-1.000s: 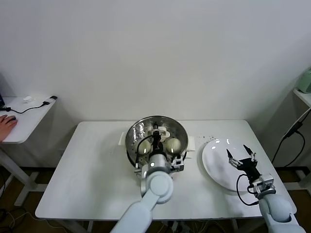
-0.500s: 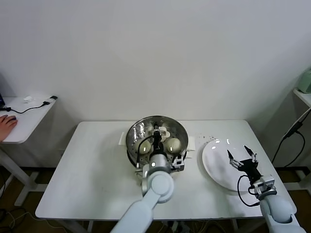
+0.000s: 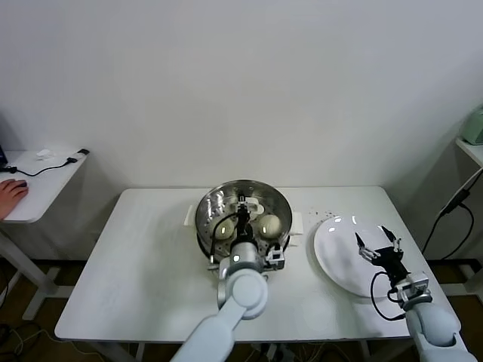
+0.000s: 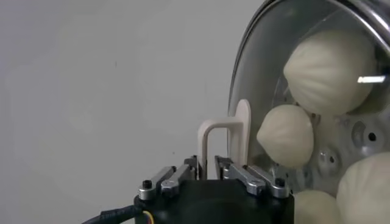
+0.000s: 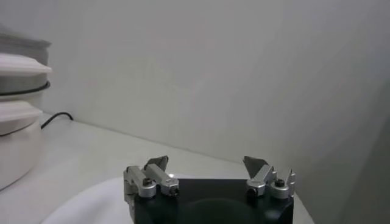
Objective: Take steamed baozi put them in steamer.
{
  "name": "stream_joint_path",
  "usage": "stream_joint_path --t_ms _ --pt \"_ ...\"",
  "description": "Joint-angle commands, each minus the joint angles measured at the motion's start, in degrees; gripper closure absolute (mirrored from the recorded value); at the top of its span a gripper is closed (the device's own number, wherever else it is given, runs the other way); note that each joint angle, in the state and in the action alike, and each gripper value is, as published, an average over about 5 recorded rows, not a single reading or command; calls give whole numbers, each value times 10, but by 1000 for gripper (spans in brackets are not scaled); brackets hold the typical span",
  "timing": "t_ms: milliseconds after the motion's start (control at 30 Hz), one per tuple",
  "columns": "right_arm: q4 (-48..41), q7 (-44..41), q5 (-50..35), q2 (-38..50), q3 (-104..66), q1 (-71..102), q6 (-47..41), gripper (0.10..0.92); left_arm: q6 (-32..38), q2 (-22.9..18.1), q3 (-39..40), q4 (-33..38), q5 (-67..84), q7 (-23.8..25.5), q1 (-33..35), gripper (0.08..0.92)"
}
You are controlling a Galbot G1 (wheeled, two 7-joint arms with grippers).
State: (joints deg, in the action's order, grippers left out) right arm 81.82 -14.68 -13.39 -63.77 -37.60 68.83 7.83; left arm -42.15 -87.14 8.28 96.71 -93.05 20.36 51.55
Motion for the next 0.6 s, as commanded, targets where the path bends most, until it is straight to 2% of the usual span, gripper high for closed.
stream_joint_path --t_ms 33,200,333,467,600 --pt "-2 -1 1 0 -1 -1 1 203 -28 19 1 79 2 35 19 665" --pt "-3 -2 2 -1 -3 -1 0 203 -28 42 -1 137 27 41 39 527" --pt "-8 -7 10 2 -2 -3 -1 203 -28 62 -7 181 64 26 70 405" --pt "-7 1 15 1 -1 -7 -9 203 -21 87 -19 225 123 -4 103 293" --pt "14 6 17 3 -2 -3 -33 203 6 124 -57 274 212 -60 146 203"
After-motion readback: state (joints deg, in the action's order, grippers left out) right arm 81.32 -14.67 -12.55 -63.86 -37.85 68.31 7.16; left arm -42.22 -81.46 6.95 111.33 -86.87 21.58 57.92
